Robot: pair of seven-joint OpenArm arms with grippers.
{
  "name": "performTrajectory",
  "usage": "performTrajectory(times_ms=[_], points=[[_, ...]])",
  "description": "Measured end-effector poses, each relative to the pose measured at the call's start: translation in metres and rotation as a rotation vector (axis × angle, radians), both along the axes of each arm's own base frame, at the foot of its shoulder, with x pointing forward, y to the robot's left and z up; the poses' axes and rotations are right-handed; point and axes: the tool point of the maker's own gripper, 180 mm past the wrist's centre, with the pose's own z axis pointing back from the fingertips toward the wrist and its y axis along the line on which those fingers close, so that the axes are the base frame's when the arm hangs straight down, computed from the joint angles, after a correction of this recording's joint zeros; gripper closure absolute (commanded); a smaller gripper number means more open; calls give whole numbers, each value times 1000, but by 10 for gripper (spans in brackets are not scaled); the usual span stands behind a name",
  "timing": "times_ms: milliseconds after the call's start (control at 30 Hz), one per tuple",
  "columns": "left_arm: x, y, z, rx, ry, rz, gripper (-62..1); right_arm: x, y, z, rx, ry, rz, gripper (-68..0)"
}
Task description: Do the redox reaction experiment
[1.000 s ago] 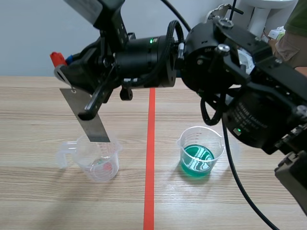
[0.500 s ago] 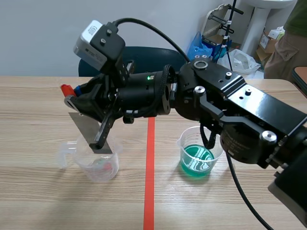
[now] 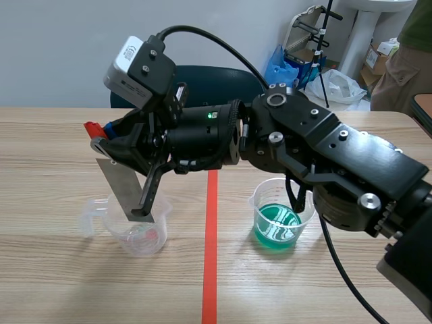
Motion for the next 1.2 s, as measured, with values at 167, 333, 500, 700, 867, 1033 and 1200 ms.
performTrajectory(times_ms=[167, 333, 500, 700, 867, 1033, 1200], points=[[0, 0, 0, 0, 0, 0, -623, 3, -3, -13, -14, 20, -10, -6], [0, 0, 0, 0, 0, 0, -623, 5, -5, -24, -29, 13, -14, -6], [0, 0, 0, 0, 0, 0, -623, 4, -3, -25, -25, -5, -7, -6], [0, 0, 0, 0, 0, 0, -623, 2, -2, -21, -9, -35, 9, -6], [0, 0, 0, 0, 0, 0, -623, 8, -2, -17, -21, -66, 6, -6], [0, 0, 0, 0, 0, 0, -623, 9, -3, -20, -55, -95, 9, -6], [0, 0, 0, 0, 0, 0, -623, 9, -3, -21, -55, -95, 9, -6]])
